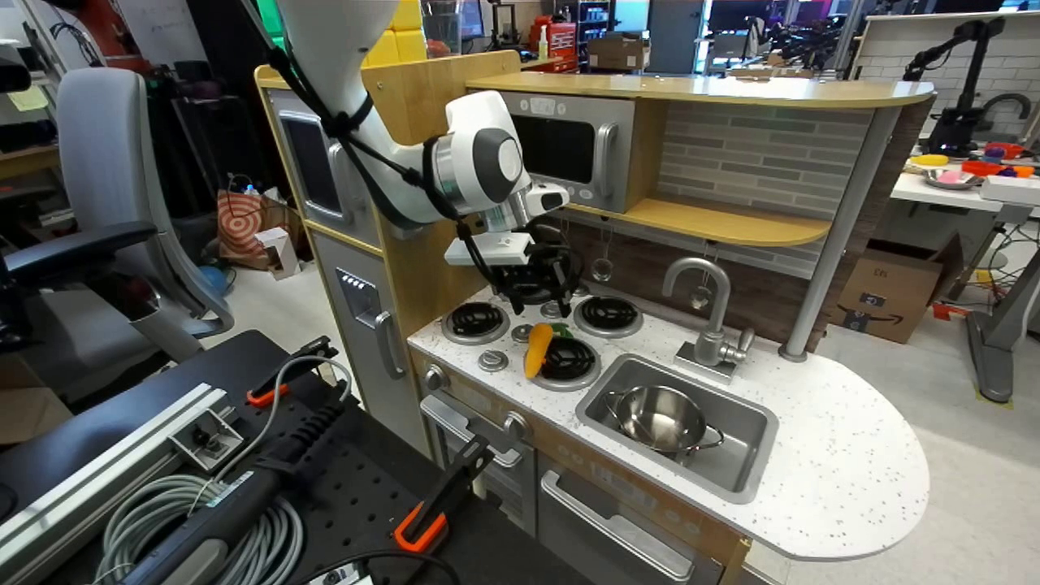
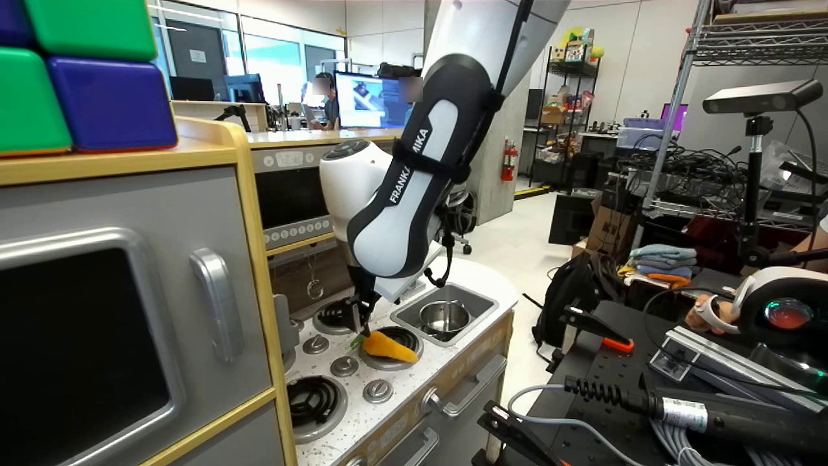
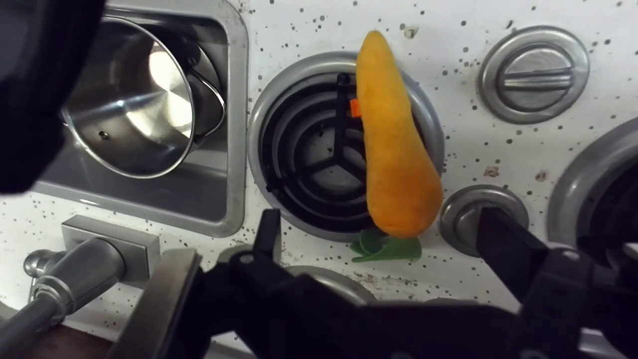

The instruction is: Put the carrot plush toy in the pot

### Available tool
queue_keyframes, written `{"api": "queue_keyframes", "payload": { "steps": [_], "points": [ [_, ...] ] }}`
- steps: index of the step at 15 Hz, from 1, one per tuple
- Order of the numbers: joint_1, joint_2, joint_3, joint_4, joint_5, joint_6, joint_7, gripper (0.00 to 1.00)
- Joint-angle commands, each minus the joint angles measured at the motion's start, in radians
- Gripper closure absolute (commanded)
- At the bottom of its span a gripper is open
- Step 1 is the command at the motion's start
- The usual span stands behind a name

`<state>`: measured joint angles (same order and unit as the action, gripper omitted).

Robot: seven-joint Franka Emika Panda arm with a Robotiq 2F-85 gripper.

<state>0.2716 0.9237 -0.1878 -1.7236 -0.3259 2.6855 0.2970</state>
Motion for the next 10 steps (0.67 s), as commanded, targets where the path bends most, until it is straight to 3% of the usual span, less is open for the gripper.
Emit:
{"api": "queue_keyframes", "payload": {
  "steps": [1,6,7,8,10],
  "points": [
    [0.022,0.089,-0.026,0.113,0.027,-0.062,0.027,0.0],
    [-0.013,0.123,0.023,0.162,0.076,-0.145,0.014,0.0],
    [-0.027,0.123,0.04,0.167,0.096,-0.163,0.003,0.25],
    [-0.036,0.122,0.054,0.17,0.114,-0.18,-0.006,0.28],
    [-0.061,0.111,0.086,0.168,0.157,-0.205,-0.023,0.44]
  ]
}}
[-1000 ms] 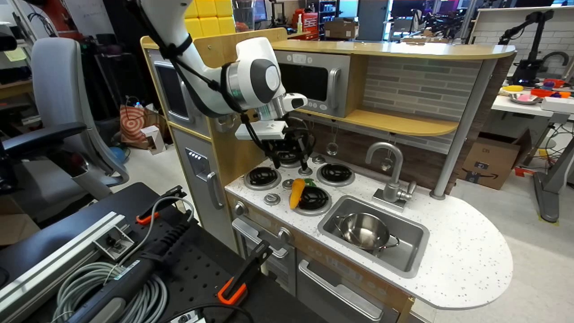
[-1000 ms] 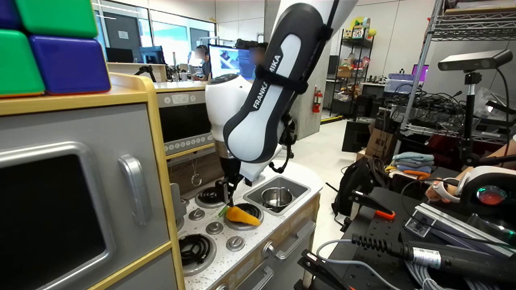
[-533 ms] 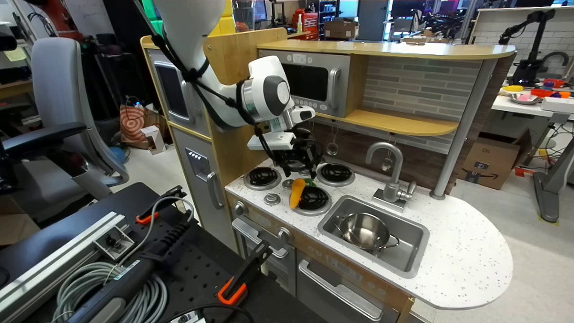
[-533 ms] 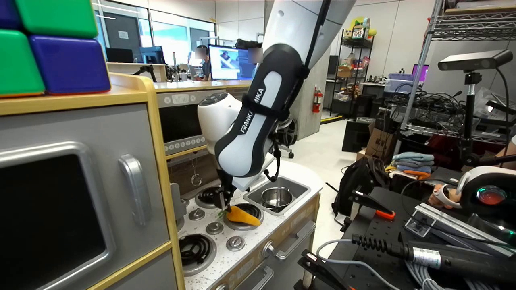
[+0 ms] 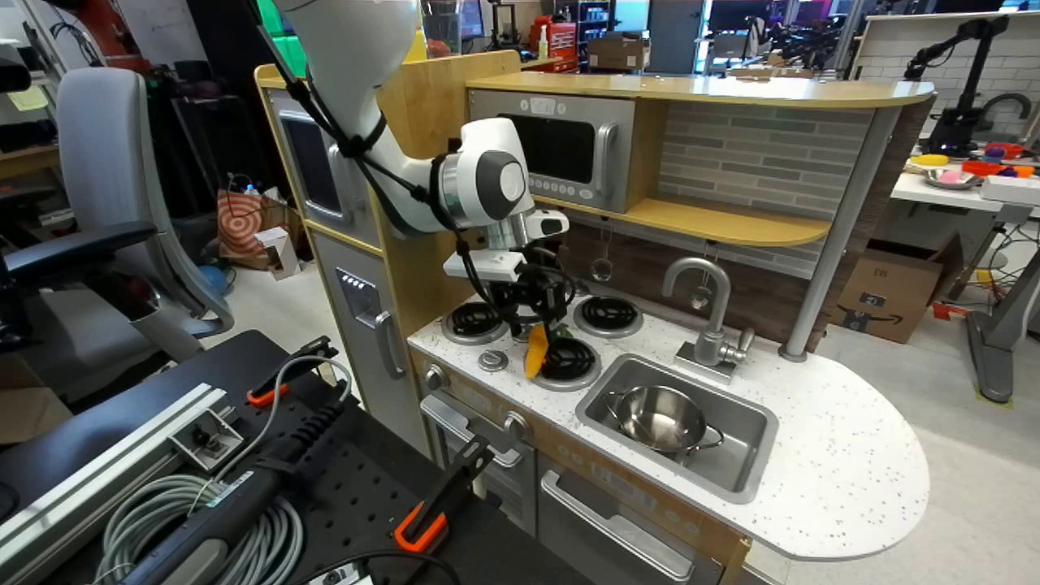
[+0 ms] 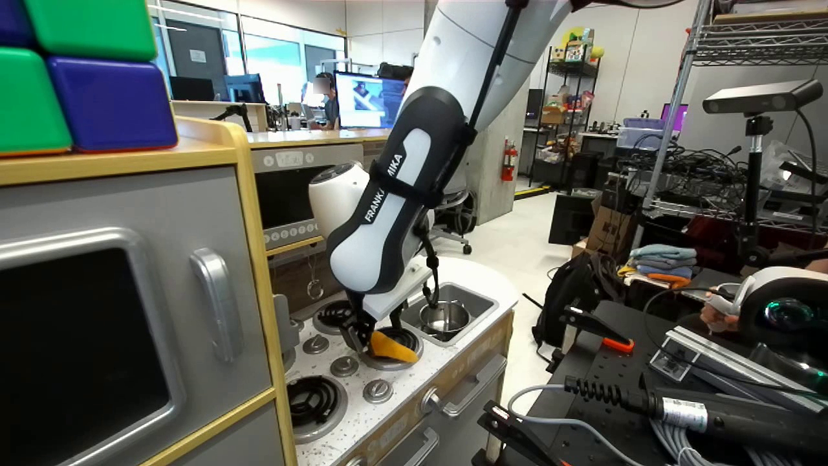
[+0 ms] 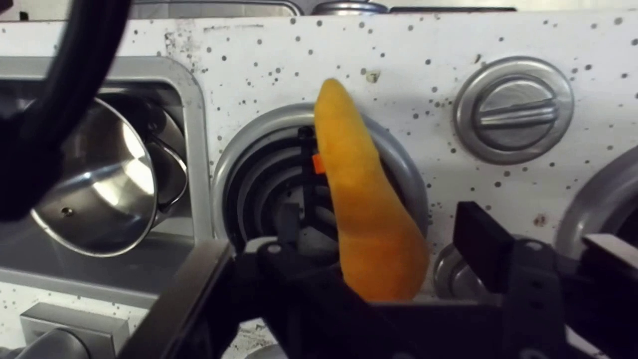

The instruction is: Put the carrot plush toy in the pot

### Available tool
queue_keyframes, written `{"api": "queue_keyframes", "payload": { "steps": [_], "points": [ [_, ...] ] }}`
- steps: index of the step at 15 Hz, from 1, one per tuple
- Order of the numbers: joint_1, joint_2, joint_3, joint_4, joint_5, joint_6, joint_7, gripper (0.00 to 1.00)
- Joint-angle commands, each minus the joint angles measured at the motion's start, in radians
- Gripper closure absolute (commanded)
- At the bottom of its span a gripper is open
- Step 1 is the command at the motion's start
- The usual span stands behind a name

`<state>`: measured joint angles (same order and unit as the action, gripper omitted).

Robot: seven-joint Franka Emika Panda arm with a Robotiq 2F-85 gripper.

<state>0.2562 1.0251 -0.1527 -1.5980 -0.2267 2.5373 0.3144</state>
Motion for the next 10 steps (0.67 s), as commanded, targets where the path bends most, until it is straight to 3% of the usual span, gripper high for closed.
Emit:
{"api": "queue_keyframes", "payload": {
  "steps": [1,7,10],
  "points": [
    [-0.059,0.005,0.063,0.039,0.076,-0.059,-0.049,0.51],
    [-0.107,0.013,0.05,0.053,0.105,-0.042,-0.047,0.99],
    [-0.136,0.006,0.057,0.044,0.114,-0.039,-0.054,1.0]
  ]
}}
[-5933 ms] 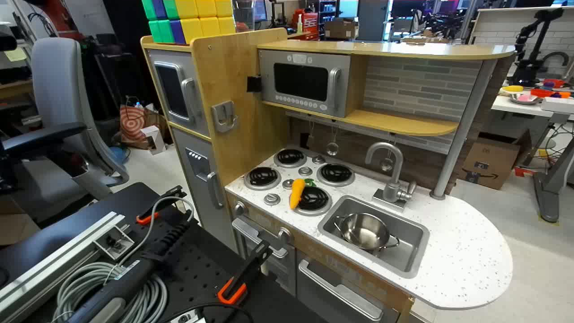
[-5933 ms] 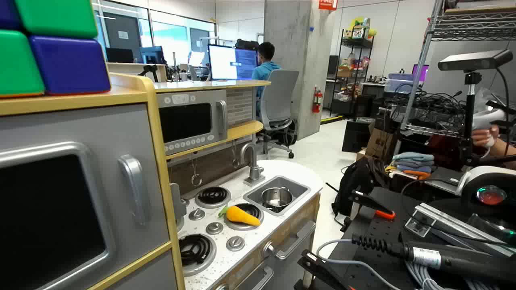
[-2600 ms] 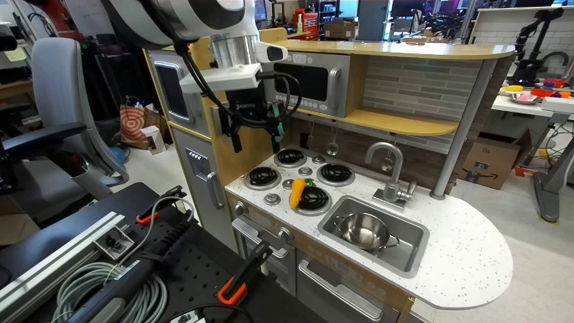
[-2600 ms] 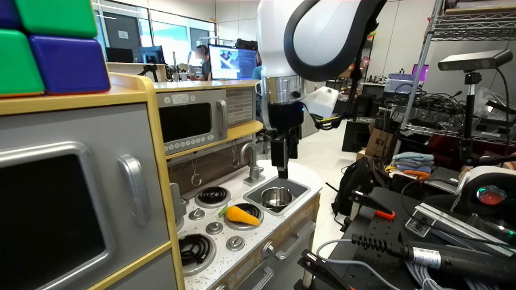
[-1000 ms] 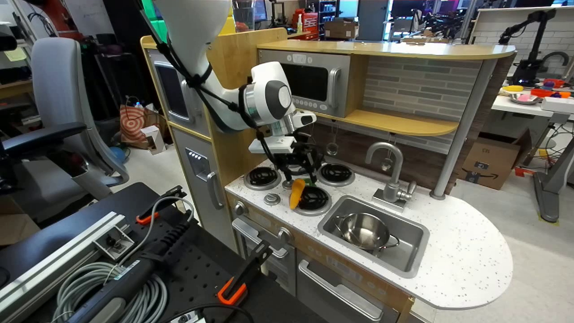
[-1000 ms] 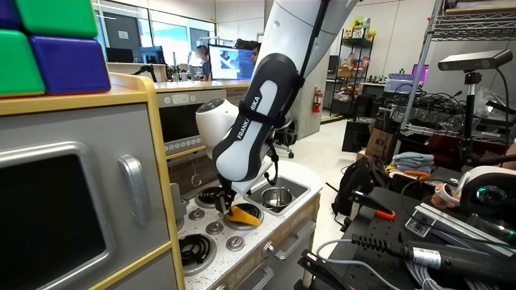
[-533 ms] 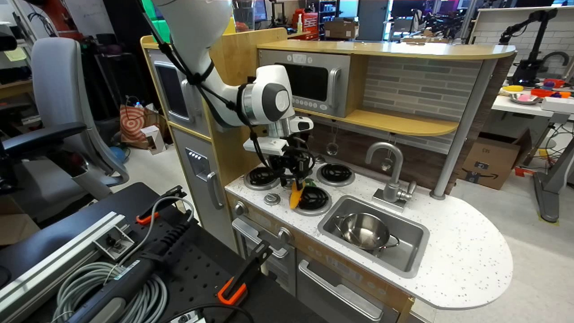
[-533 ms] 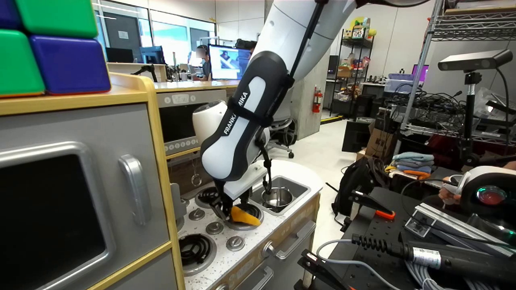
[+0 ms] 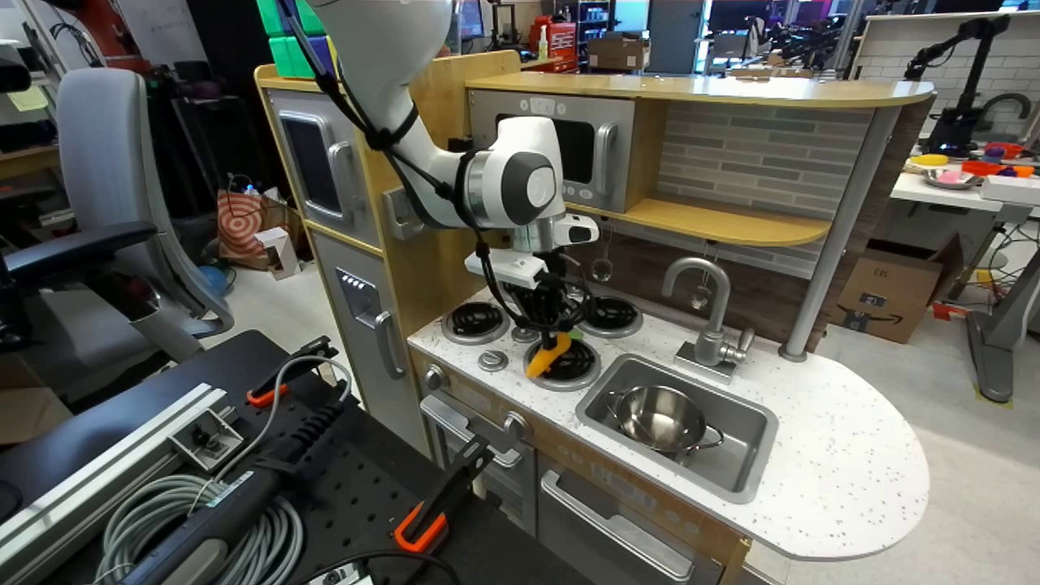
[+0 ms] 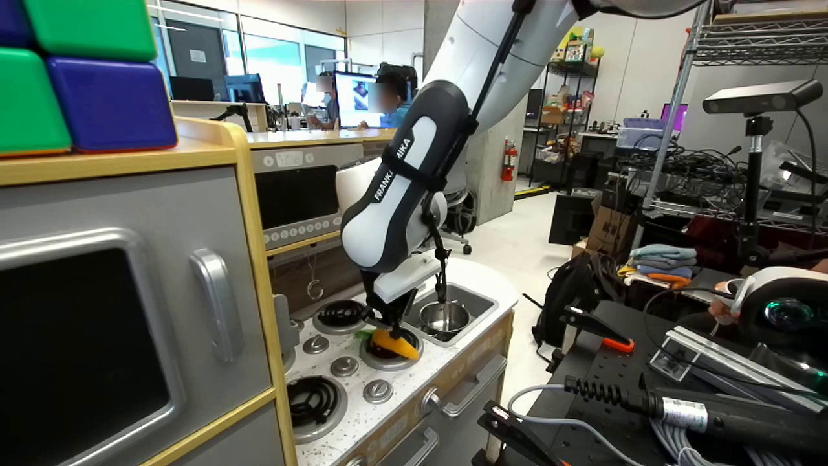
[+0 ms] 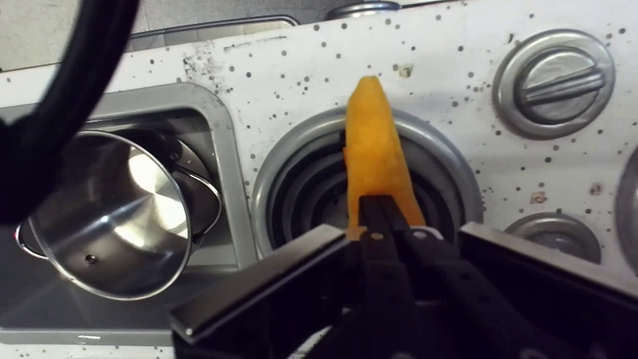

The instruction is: Put the carrot plush toy in the pot

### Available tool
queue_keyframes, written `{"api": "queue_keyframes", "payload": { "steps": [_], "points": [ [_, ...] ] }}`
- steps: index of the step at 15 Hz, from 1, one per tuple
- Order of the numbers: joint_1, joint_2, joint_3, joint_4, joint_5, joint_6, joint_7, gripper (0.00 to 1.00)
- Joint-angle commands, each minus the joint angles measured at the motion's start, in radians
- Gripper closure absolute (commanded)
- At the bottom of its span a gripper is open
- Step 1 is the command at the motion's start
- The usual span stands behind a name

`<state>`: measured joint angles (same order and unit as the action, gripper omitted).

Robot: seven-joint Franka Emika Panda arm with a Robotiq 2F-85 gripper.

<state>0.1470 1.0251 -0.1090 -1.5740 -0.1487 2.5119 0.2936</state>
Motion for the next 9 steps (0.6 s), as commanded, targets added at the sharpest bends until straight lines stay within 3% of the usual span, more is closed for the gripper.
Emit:
{"api": "queue_keyframes", "payload": {
  "steps": [1,6,9],
  "points": [
    [-0.035,0.003,0.018,0.014,0.038,-0.013,-0.039,1.0],
    [-0.071,-0.074,0.055,-0.062,0.063,0.012,-0.098,1.0],
    [-0.099,-0.207,0.071,-0.174,0.072,0.056,-0.152,1.0]
  ]
}}
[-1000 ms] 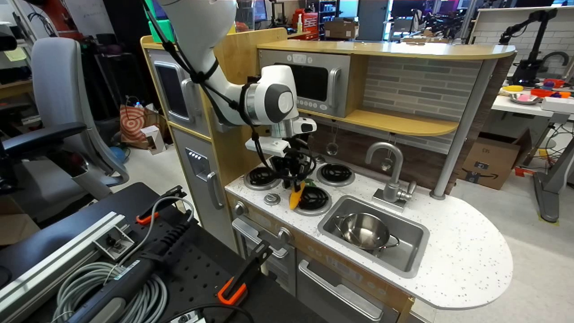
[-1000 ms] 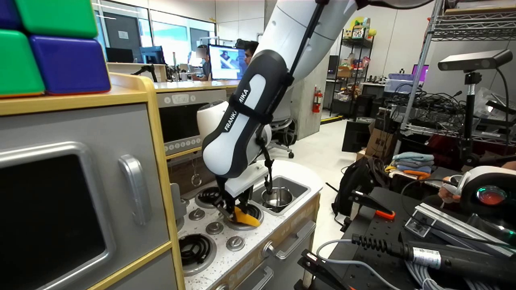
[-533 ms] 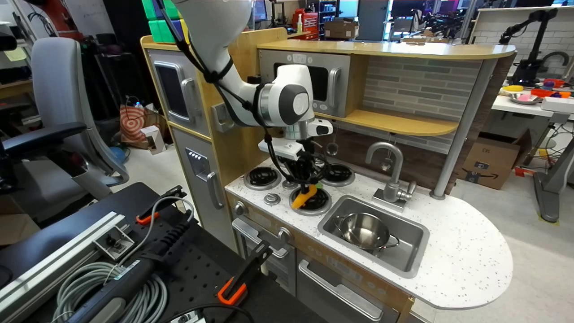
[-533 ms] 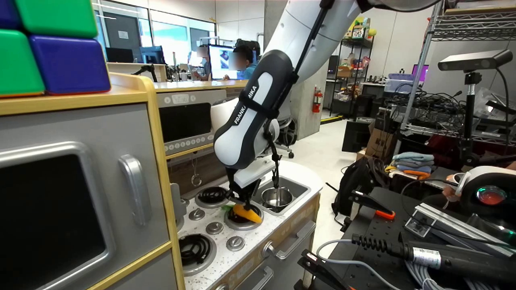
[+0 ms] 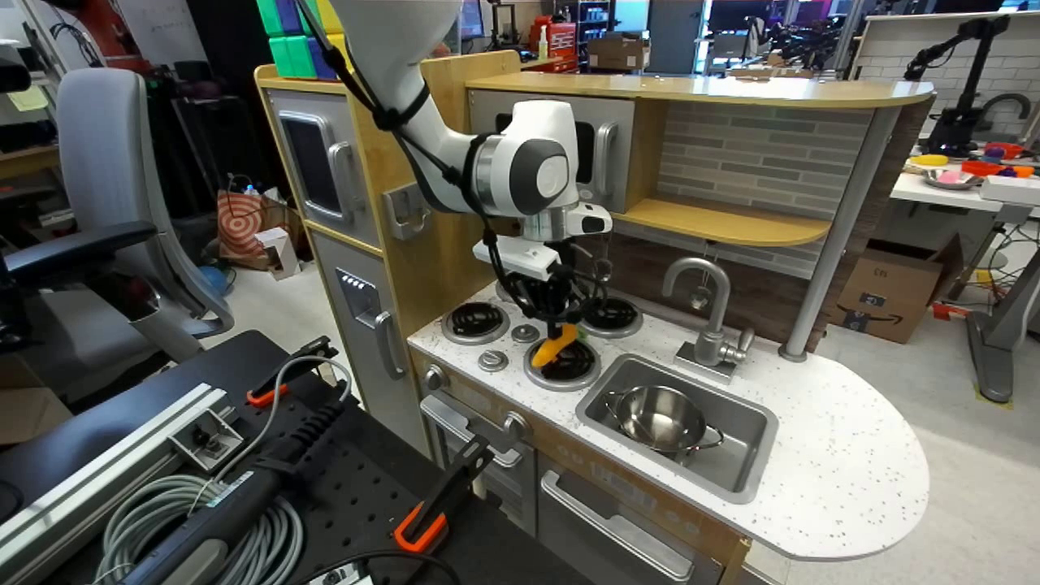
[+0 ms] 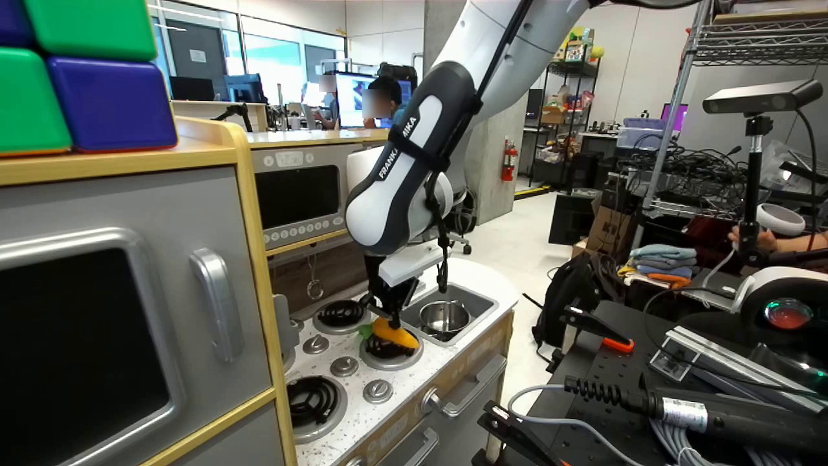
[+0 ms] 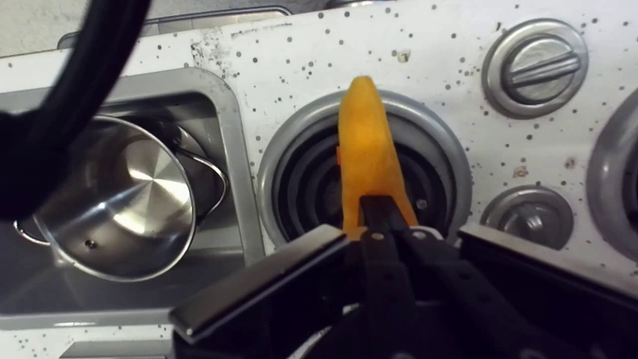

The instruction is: Put the carrot plush toy in the pot

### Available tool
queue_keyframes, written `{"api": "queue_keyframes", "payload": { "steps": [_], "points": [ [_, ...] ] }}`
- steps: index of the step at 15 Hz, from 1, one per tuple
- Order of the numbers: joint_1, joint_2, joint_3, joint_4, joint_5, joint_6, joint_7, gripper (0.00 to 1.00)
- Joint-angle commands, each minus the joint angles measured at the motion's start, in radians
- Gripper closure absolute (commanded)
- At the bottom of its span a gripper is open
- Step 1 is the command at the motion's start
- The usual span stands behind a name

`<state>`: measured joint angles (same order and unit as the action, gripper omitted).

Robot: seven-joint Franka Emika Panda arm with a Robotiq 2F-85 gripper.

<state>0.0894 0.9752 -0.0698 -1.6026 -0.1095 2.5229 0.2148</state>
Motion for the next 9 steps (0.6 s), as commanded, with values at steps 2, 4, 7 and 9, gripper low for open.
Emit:
{"api": "queue_keyframes", "payload": {
  "steps": [2,4,7,9],
  "points": [
    [-0.06,-0.222,0.019,-0.189,0.038,0.083,-0.076,1.0],
    [-0.08,-0.24,-0.002,-0.182,0.041,0.086,-0.06,1.0],
    [-0.11,-0.196,-0.056,-0.12,0.05,0.06,-0.009,1.0],
    [-0.131,-0.145,-0.091,-0.06,0.052,0.035,0.02,1.0]
  ]
}}
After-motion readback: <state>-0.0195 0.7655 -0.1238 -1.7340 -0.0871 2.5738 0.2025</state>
